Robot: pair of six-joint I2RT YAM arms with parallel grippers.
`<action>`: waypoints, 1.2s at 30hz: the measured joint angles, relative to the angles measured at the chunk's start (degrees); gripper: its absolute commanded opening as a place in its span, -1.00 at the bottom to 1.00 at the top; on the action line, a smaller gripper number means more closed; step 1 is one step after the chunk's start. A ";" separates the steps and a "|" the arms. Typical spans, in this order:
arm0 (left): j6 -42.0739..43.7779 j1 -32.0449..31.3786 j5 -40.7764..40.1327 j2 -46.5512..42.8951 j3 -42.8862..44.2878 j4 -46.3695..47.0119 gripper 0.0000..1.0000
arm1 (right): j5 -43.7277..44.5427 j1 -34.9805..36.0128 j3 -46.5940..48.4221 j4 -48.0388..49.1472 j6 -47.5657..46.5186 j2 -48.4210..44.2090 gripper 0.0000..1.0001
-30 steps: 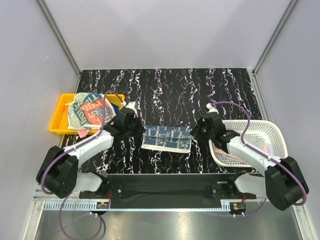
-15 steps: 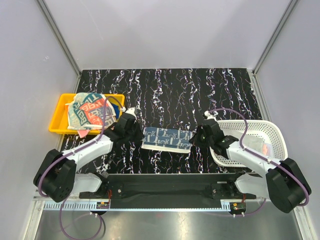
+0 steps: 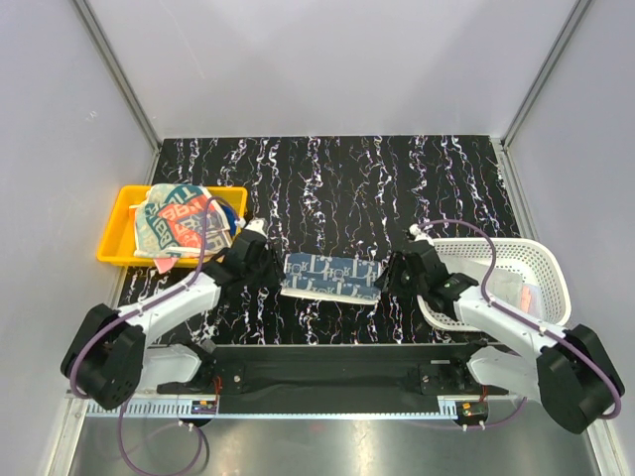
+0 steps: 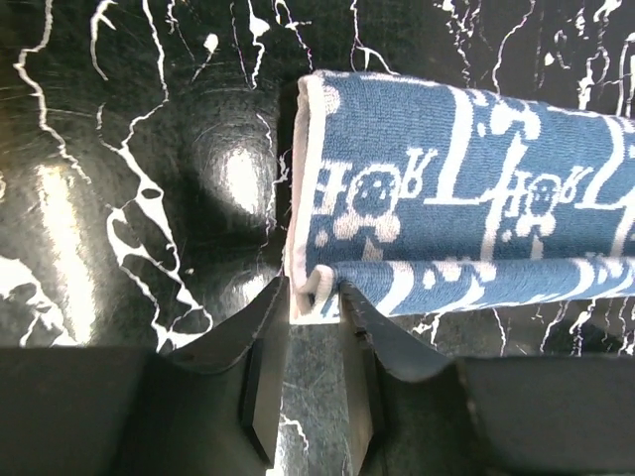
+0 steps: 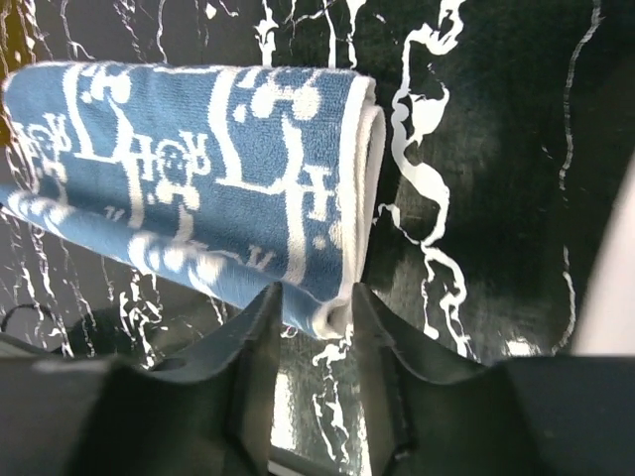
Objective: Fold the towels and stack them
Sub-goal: Fold the towel, then smooth out wrinkles on the folded towel
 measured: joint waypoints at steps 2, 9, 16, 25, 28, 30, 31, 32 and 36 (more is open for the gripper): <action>0.07 -0.02 -0.24 -1.22 0.20 -1.16 -0.36 | 0.61 0.00 0.61 -2.21 -0.04 -1.70 -0.14; 0.94 -1.14 -0.90 -3.74 5.11 -5.99 -0.49 | 2.10 0.04 4.68 -7.21 -0.02 -3.91 -0.18; 1.18 -3.76 -1.03 2.10 7.93 -5.55 -0.50 | 3.04 2.05 6.27 -7.30 0.37 3.32 -0.21; 0.13 -4.96 -1.44 9.79 5.31 -3.45 -0.54 | 3.02 3.72 4.66 -5.49 2.19 5.14 -0.31; -1.11 -5.09 -1.53 11.04 3.93 -2.03 -0.54 | 3.02 5.75 3.26 -3.93 3.08 6.75 -0.34; -1.57 -5.11 -1.66 11.19 3.87 -1.29 -0.54 | 3.13 6.80 2.58 -3.06 3.74 8.92 -0.33; -1.77 -5.11 -1.73 11.23 3.78 -0.92 -0.54 | 3.32 6.95 2.51 -2.64 4.04 9.35 -0.33; -1.97 -5.11 -1.81 11.23 3.72 -0.79 -0.54 | 3.54 6.95 2.51 -2.38 4.22 9.38 -0.32; -2.51 -5.14 -2.36 11.23 3.72 -0.85 -0.53 | 5.01 7.13 2.51 -3.19 4.59 8.46 -0.16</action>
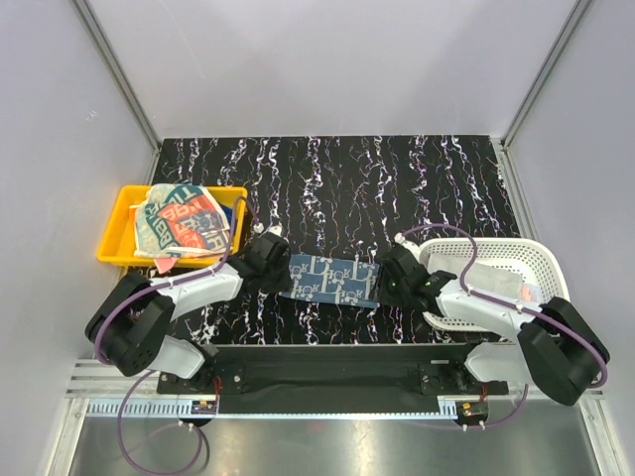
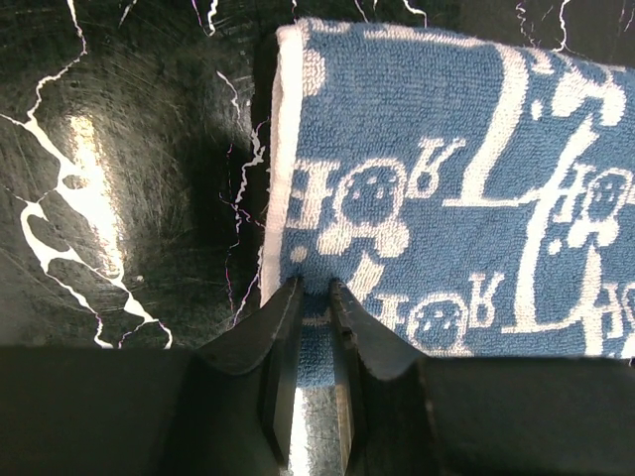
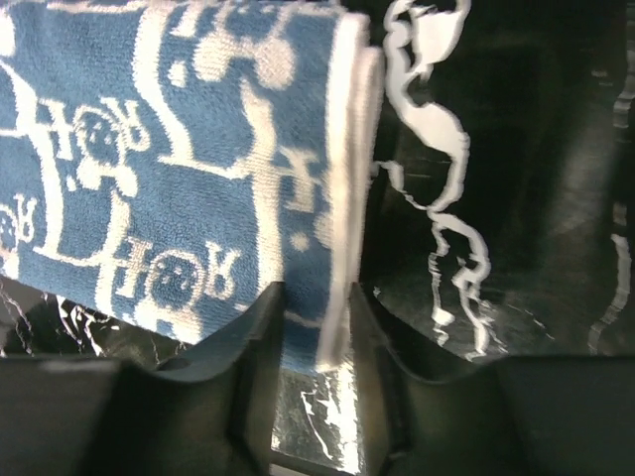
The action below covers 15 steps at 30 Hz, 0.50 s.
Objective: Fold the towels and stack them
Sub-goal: Smooth out wrinkles on the folded towel
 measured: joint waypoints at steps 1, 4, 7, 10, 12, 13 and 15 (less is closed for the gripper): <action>-0.04 0.00 -0.17 0.00 0.00 -0.02 -0.52 | 0.79 0.02 0.00 -0.68 -0.02 -0.68 -0.12; -0.17 -0.15 -0.61 -0.09 0.00 -0.11 -0.46 | 2.62 0.02 0.09 -2.69 -0.15 -2.69 0.07; -0.26 -0.22 -0.79 -0.20 0.00 -0.09 -0.43 | 4.48 0.02 1.16 -4.42 -1.18 -3.50 0.22; -0.24 -0.24 -0.83 -0.24 0.00 -0.15 -0.43 | 5.51 0.00 3.74 -4.85 -2.60 -1.99 0.29; -0.22 -0.26 -0.85 -0.24 0.00 -0.17 -0.43 | 5.92 0.00 5.97 -4.68 -3.61 0.48 0.31; -0.22 -0.26 -0.85 -0.24 0.00 -0.17 -0.43 | 6.10 0.00 6.91 -4.44 -4.04 1.86 0.30; -0.20 -0.26 -0.85 -0.35 0.00 -0.31 -0.43 | 6.49 0.00 8.35 -4.02 -4.70 4.70 0.29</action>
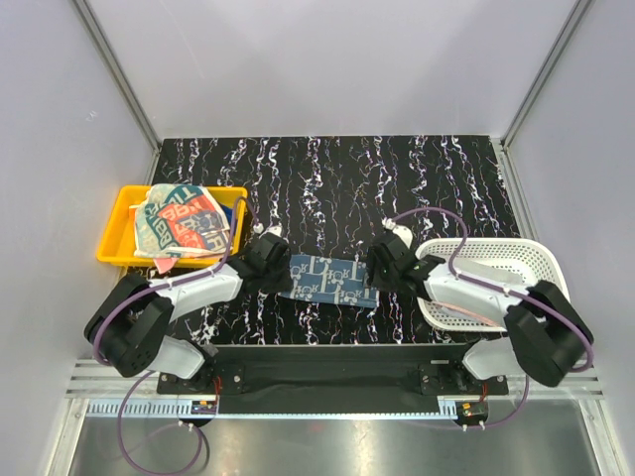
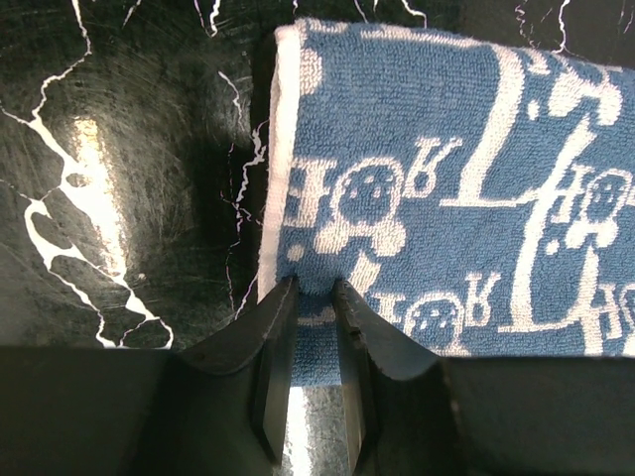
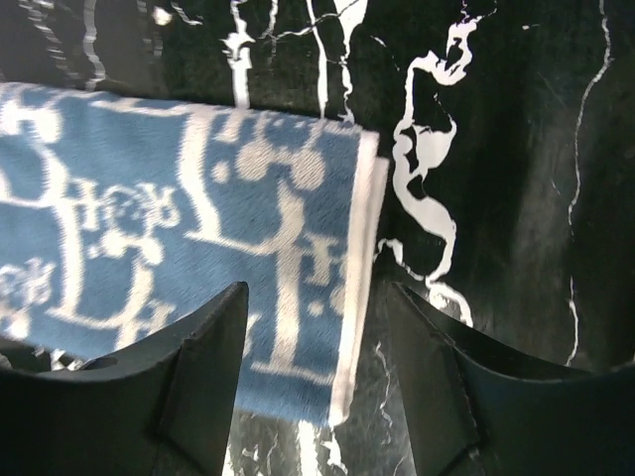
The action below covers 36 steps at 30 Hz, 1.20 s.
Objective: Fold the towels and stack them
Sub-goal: Smooth out wrinkles on the folded towel, then neatly place the folded towel into the bin
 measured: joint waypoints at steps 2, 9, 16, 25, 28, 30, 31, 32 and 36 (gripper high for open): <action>0.02 0.00 -0.11 -0.13 0.00 -0.37 -0.43 | 0.15 0.00 1.05 0.07 -0.35 2.91 0.27; 0.20 0.00 -0.44 -0.70 0.00 -1.46 -0.43 | 0.39 0.00 2.38 1.49 -0.42 7.74 0.14; 0.20 0.00 -0.48 -1.01 -0.09 -1.81 -0.42 | 0.24 0.04 3.23 1.97 -0.33 9.29 -0.45; 0.17 -0.92 -0.48 -2.67 -0.55 -2.78 -0.34 | 0.48 0.76 4.48 -1.27 -0.81 8.61 -0.99; 0.20 -1.18 -0.46 -4.46 -0.74 -4.39 -0.19 | 1.38 0.83 4.81 -5.18 -1.42 6.54 -1.00; 0.17 -1.27 -0.46 -6.14 -0.76 -5.57 -0.17 | 1.99 0.83 5.29 -7.69 -1.95 4.90 -1.00; 0.17 -1.29 -0.44 -7.30 -0.74 -6.10 -0.16 | 2.08 0.83 5.60 -9.01 -2.21 3.93 -1.00; 0.17 -1.31 -0.44 -8.59 -0.74 -6.86 -0.16 | 2.27 0.83 5.97 -10.25 -2.47 2.91 -1.00; 0.26 -1.44 -0.37 -14.25 0.37 -10.23 -0.15 | 3.48 0.83 8.31 -15.06 -3.74 -0.22 -1.00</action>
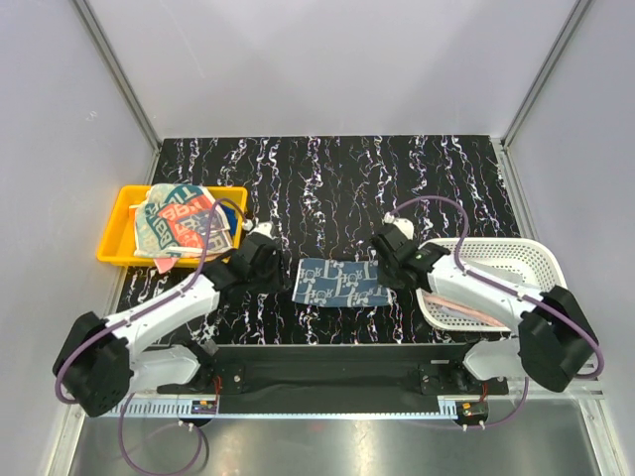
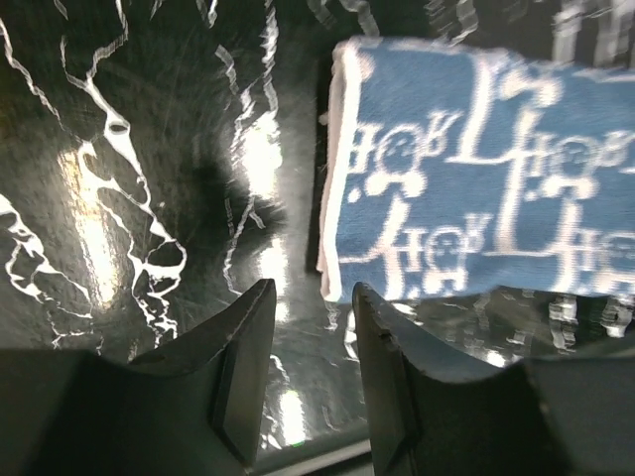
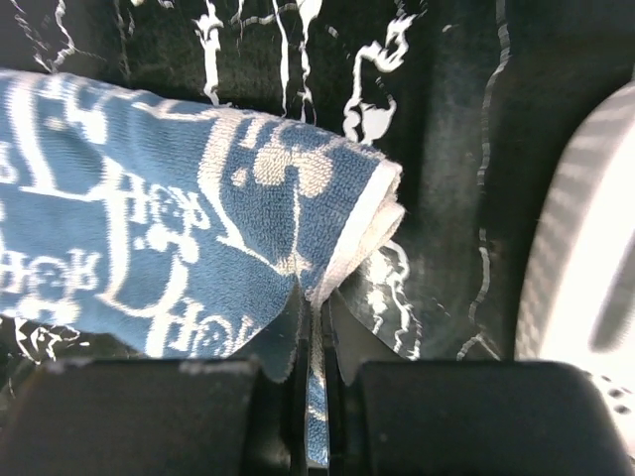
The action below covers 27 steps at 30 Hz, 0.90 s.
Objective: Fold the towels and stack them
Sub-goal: Neatly place the folded towel into the bin
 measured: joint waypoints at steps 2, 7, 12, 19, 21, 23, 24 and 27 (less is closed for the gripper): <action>0.28 -0.04 0.02 -2.23 1.68 -1.68 -0.15 | 0.66 0.00 1.57 -2.43 -0.57 -0.96 -1.00; 1.55 -0.13 0.57 -6.64 5.88 -4.74 -0.14 | 3.26 0.04 5.64 -8.87 -2.08 -2.36 -1.00; 3.93 -0.24 2.08 -9.16 9.16 -7.32 -0.14 | 6.54 0.04 8.15 -16.13 -2.75 -6.91 -1.00; 7.91 -0.24 4.55 -9.44 11.82 -10.91 -0.12 | 11.85 -0.04 9.42 -24.30 -1.18 -12.26 -1.00; 8.90 -0.24 5.49 -9.42 12.44 -11.45 -0.12 | 12.70 -0.81 9.60 -25.35 -0.70 -12.90 -1.00; 9.68 -0.24 6.43 -9.18 12.81 -11.67 -0.12 | 12.90 -3.15 9.60 -25.90 -0.44 -13.46 -1.00; 10.05 -0.24 6.95 -8.87 13.00 -11.67 -0.12 | 12.90 -5.18 9.60 -25.97 -0.39 -13.77 -1.00; 11.06 -0.24 8.76 -7.08 13.66 -11.69 -0.12 | 12.85 -11.30 9.60 -25.92 -0.39 -14.23 -1.00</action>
